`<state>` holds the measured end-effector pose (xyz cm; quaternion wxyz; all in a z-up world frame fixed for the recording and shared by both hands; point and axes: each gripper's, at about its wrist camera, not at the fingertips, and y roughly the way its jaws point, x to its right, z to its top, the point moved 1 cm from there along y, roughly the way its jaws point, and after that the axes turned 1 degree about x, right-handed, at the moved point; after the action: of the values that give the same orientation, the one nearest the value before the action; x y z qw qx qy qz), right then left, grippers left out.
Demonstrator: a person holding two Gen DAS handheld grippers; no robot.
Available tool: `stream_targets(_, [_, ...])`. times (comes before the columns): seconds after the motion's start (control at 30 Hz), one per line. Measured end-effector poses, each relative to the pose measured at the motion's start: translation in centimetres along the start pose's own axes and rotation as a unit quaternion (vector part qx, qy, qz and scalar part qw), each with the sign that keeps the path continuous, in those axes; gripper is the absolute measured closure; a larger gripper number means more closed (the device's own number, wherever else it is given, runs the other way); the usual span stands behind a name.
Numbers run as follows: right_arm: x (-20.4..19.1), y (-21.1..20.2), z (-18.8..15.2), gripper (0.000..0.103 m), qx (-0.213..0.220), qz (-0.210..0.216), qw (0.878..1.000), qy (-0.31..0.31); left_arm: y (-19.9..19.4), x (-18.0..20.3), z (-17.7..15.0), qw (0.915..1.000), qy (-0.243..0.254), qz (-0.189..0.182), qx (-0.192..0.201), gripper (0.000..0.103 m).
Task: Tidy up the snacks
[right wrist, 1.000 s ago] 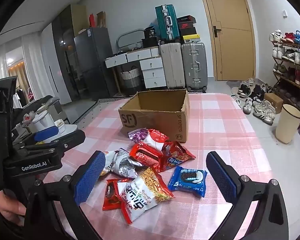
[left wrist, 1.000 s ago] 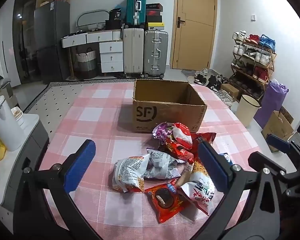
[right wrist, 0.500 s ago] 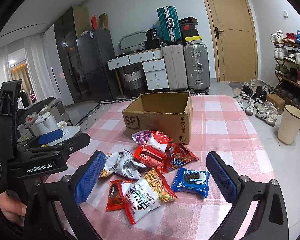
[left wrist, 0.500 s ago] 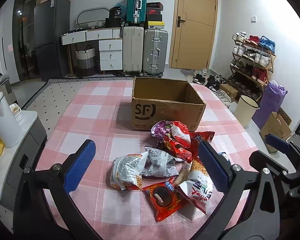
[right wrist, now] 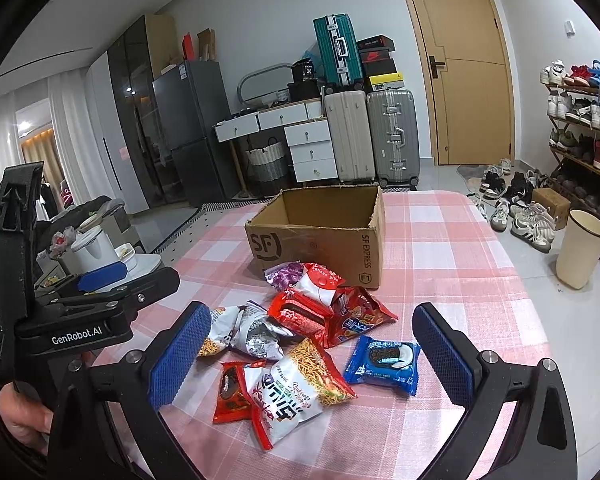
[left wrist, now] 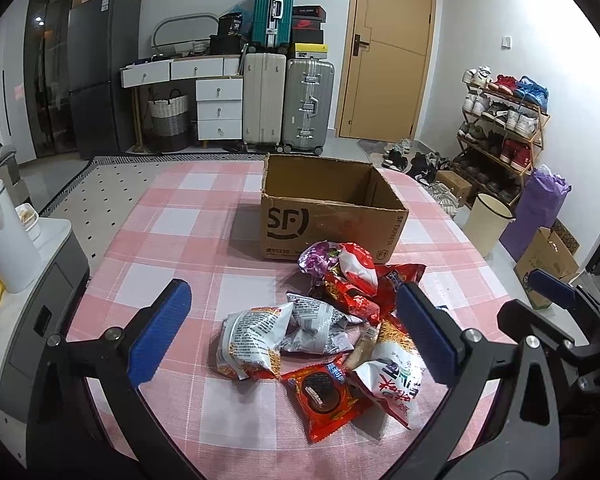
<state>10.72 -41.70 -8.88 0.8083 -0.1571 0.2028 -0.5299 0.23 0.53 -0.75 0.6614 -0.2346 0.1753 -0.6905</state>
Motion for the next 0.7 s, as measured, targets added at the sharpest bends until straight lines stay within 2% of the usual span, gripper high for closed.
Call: stream_targets(0.7, [0.09, -0.22, -0.07, 0.000, 0.002, -0.001, 1.000, 0.004, -0.12, 0.20, -0.04, 1.0000, 0.004, -0.002, 0.000, 0.001])
